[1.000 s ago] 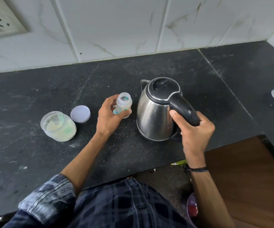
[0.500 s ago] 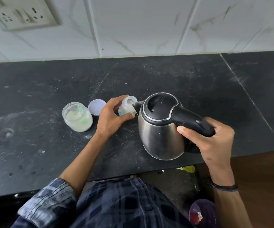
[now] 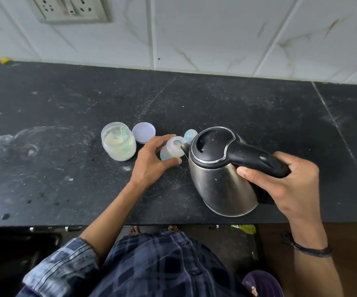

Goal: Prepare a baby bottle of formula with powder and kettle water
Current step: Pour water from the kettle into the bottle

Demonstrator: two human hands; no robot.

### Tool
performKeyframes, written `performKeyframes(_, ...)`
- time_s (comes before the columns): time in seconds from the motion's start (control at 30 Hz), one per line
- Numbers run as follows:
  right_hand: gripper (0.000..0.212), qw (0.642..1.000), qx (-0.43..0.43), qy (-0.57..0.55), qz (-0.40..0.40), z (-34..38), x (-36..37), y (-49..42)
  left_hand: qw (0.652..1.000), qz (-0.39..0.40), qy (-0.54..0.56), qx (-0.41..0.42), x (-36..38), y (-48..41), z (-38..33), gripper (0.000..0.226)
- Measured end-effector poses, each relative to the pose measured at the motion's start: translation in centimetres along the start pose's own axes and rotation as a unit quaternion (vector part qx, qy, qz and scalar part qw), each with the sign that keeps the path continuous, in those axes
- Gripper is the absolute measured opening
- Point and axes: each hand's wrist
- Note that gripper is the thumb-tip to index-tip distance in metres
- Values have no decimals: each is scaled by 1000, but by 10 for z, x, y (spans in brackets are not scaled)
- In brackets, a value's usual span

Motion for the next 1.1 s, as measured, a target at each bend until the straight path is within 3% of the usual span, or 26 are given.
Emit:
performKeyframes(0.57, 57, 994, 26, 77, 68, 9, -8, -16, 1000, 7, -8, -23, 10, 7, 20, 65)
performKeyframes(1.1, 57, 992, 14, 77, 103, 5, 4, -37, 997, 9, -31, -63, 9, 5, 25, 69)
Point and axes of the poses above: each hand's wrist, its own y-axis away from the middle knuckle, its own x-axis out of the palm, z = x × y, and after that the axes turned 6 degrees about -x, right-handed
